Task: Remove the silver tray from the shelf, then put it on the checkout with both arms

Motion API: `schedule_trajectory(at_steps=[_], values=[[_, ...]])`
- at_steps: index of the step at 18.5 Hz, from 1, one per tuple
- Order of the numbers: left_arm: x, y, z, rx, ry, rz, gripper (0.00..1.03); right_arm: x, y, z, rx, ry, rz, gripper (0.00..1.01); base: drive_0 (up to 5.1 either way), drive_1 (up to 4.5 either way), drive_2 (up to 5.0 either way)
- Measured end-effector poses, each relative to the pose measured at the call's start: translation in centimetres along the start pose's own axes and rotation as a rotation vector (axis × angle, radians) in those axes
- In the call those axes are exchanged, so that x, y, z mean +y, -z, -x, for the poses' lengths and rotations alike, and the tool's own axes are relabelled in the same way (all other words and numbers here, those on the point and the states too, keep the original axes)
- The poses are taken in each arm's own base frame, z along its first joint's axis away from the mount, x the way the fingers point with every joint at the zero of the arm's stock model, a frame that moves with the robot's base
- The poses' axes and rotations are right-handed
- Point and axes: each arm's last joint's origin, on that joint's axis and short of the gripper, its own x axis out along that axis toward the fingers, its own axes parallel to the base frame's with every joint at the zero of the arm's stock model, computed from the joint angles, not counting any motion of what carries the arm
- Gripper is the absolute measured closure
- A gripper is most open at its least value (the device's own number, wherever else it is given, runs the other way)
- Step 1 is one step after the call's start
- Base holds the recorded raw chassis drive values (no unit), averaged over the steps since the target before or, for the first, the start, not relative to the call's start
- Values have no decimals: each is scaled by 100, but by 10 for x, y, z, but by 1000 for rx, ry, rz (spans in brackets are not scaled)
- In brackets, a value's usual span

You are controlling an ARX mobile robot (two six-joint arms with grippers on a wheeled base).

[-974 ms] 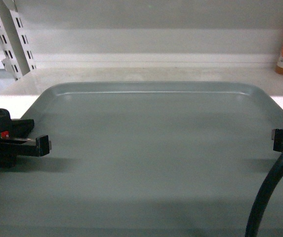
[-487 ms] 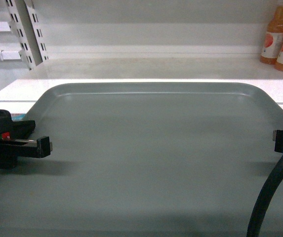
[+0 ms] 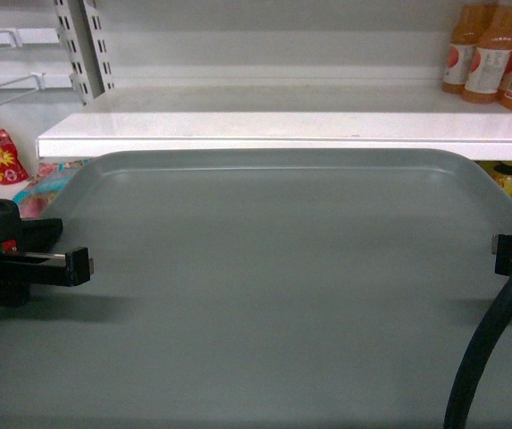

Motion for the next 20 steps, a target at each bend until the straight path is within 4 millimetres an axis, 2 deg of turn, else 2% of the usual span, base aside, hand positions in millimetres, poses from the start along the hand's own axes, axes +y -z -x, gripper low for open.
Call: schedule_trajectory(at_steps=[20], values=[[0, 0, 0, 1, 0, -1, 99, 0, 0, 0, 4, 1, 1, 99, 12, -422, 445]])
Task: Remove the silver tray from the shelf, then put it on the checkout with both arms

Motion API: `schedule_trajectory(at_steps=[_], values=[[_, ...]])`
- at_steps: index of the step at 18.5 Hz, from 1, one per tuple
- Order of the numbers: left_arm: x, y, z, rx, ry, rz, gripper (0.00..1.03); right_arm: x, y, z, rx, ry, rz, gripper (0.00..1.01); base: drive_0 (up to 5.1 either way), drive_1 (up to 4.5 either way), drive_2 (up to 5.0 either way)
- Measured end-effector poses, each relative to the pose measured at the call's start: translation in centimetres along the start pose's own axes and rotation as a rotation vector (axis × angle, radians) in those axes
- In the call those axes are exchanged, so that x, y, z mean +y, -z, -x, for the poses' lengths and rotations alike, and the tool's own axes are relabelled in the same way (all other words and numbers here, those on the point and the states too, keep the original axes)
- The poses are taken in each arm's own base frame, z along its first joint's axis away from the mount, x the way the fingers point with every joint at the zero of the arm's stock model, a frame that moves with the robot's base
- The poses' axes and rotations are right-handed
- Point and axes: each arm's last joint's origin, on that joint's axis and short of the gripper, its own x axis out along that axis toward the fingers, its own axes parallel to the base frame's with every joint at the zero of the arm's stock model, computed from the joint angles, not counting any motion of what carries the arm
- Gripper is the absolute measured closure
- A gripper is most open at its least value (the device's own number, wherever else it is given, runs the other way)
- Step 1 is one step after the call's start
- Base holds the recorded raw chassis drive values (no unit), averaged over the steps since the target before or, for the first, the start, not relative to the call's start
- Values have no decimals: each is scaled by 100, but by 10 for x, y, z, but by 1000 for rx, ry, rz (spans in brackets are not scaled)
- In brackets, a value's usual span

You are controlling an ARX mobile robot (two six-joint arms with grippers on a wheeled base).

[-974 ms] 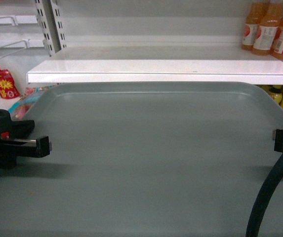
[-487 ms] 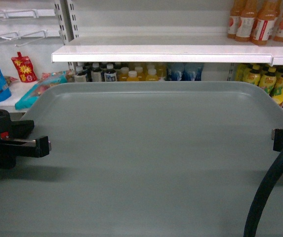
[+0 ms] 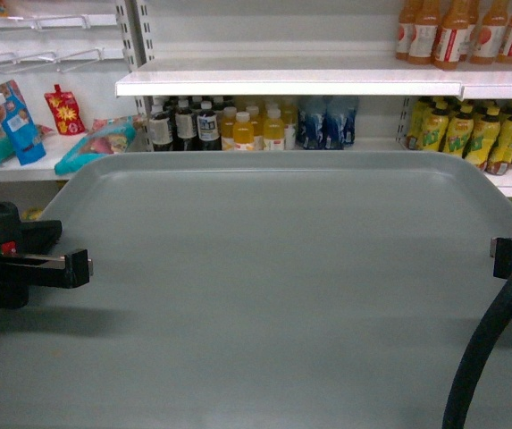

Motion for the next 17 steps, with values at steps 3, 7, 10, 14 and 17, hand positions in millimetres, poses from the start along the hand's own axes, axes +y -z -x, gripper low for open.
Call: schedule_trajectory(at_steps=[3, 7, 10, 14, 17], values=[[0, 0, 0, -3, 0, 0, 99, 0, -1, 0, -6, -1, -1, 99, 11, -422, 444], [0, 0, 0, -3, 1, 0, 99, 0, 0, 0, -5, -1, 0, 99, 10, -423, 443], [0, -1, 0, -6, 1, 1, 99, 0, -1, 0, -7, -1, -1, 99, 6, -427, 440], [0, -1, 0, -5, 1, 0, 99, 0, -1, 0, -7, -1, -1, 99, 3, -430, 437], [0, -1, 0, -6, 1, 0, 99, 0, 0, 0, -5, 0, 0, 99, 3, -430, 437]])
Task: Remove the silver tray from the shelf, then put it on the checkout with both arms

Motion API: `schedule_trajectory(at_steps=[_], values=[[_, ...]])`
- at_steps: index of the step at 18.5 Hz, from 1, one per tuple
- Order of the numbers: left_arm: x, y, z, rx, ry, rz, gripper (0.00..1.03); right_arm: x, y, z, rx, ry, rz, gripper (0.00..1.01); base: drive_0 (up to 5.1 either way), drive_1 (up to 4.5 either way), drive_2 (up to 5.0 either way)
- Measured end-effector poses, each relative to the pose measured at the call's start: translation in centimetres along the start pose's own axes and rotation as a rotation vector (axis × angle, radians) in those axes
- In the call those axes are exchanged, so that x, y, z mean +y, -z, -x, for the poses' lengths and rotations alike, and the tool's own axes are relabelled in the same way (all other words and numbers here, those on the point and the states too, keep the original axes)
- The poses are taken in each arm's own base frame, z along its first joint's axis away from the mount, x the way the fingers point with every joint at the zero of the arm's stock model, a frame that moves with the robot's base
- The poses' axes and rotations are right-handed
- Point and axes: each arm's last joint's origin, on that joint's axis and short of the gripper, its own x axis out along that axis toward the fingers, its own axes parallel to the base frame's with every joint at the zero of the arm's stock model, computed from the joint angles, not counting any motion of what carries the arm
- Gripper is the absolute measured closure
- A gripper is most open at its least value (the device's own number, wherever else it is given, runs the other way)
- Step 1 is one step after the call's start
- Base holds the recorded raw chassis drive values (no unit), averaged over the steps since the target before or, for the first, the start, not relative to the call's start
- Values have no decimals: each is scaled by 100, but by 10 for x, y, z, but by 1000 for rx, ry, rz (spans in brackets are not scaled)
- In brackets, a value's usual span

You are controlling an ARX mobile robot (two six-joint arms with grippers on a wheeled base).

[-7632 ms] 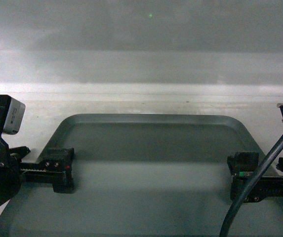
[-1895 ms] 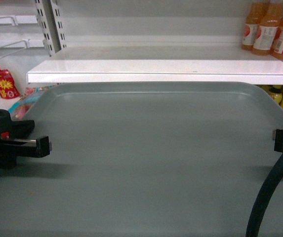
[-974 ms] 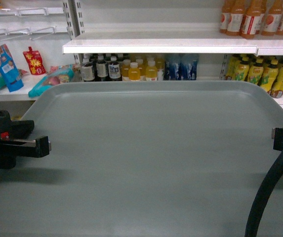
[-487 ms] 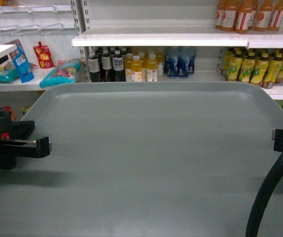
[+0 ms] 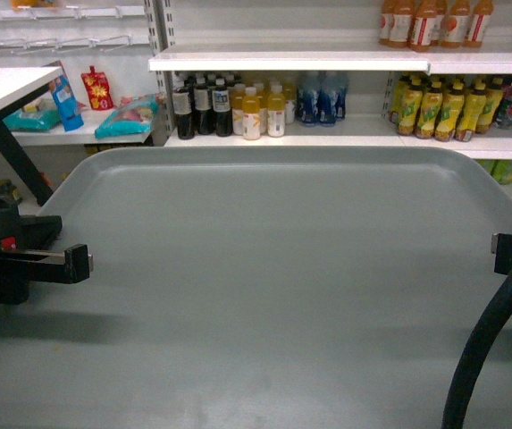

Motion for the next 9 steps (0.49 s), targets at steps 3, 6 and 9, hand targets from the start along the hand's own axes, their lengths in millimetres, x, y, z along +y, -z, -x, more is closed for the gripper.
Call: schedule_trajectory(at_steps=[3, 6, 9], values=[[0, 0, 0, 2, 0, 0, 99, 0, 0, 0, 0, 1, 0, 99, 6, -427, 439], [0, 0, 0, -1, 0, 0, 99, 0, 0, 0, -1, 1, 0, 99, 8, -426, 441], [0, 1, 0, 8, -1, 0, 99, 0, 0, 0, 4, 0, 1, 99, 15, -419, 448]])
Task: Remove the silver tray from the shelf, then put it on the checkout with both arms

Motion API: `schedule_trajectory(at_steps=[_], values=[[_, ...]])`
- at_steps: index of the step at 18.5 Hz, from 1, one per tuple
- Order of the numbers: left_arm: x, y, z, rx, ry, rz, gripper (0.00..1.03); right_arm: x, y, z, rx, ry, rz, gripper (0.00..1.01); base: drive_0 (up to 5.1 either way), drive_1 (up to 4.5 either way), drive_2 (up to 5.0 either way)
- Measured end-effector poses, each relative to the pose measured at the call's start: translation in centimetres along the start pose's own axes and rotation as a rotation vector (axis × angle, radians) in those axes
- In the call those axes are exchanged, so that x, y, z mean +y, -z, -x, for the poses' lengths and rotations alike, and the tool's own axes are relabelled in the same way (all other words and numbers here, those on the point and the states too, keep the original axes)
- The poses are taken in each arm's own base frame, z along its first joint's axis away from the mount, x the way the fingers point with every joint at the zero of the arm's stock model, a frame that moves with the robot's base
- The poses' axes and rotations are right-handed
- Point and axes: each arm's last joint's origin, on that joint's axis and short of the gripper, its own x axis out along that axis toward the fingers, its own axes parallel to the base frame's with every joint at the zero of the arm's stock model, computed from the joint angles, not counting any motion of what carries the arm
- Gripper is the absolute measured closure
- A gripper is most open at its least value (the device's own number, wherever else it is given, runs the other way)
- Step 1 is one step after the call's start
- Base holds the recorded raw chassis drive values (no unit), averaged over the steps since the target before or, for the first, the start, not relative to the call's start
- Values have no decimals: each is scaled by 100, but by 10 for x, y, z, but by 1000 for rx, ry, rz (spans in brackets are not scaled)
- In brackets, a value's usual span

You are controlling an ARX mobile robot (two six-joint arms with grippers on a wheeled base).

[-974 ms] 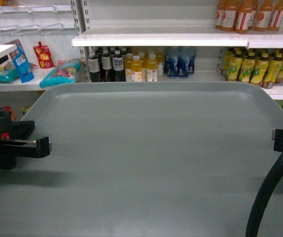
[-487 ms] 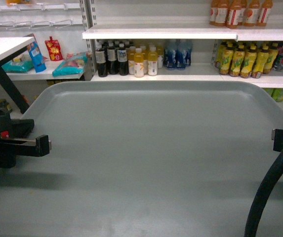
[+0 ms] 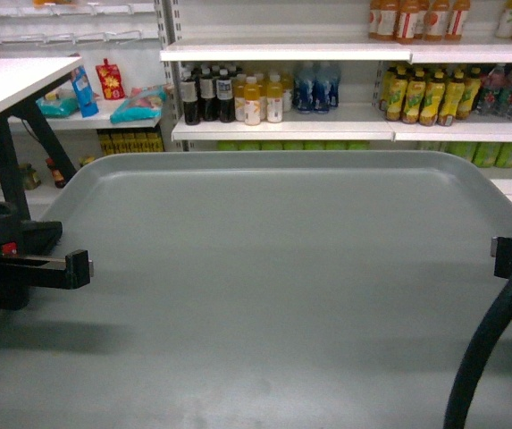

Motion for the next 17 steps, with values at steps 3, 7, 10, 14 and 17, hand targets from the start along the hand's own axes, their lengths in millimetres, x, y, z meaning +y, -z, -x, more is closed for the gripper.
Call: schedule_trajectory(at_steps=[3, 7, 10, 14, 17], values=[[0, -1, 0, -6, 0, 0, 99, 0, 0, 0, -4, -1, 0, 99, 14, -419, 447], [0, 0, 0, -1, 1, 0, 99, 0, 1, 0, 5, 3, 1, 99, 7, -210, 224], [0, -1, 1, -8, 1, 0, 99, 0, -1, 1, -8, -1, -1, 99, 0, 0, 0], [0, -1, 1, -10, 1, 0, 99, 0, -1, 1, -9, -1, -1, 99, 0, 0, 0], [0, -1, 1, -10, 1, 0, 99, 0, -1, 1, -9, -1, -1, 99, 0, 0, 0]])
